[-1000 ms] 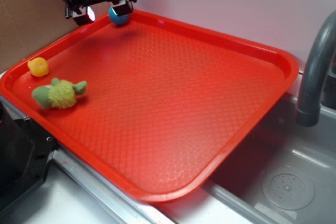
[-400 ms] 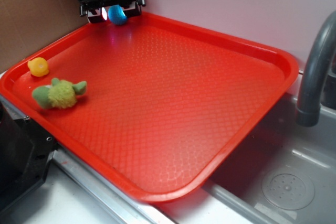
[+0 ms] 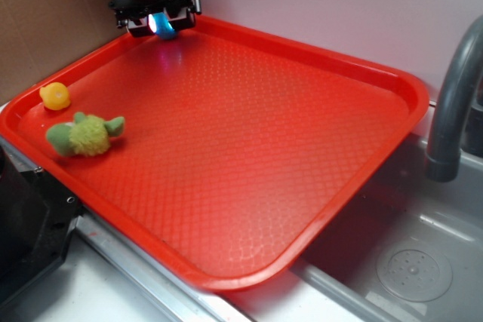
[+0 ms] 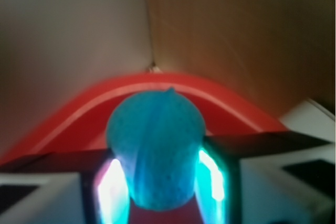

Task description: Grab the blue ball.

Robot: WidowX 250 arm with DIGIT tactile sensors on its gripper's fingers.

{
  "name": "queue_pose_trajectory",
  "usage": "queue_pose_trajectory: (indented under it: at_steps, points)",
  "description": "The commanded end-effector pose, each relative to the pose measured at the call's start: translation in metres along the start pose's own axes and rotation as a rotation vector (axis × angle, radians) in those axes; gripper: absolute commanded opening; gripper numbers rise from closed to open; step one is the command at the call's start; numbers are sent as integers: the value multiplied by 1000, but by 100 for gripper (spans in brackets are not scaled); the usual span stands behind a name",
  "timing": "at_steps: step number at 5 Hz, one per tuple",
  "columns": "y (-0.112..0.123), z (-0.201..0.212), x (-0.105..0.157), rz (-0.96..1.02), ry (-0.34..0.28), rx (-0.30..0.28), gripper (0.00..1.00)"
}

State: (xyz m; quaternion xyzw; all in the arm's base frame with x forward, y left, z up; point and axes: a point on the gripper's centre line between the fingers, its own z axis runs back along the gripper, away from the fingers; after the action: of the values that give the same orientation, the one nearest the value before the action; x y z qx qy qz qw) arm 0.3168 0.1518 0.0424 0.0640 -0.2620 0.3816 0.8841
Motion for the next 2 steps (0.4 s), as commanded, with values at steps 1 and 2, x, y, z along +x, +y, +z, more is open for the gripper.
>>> queue_pose_trajectory:
  at_steps: [1, 2]
  points:
    - [15, 120, 4, 85, 111, -48, 0]
    - [10, 143, -10, 87, 226, 2, 0]
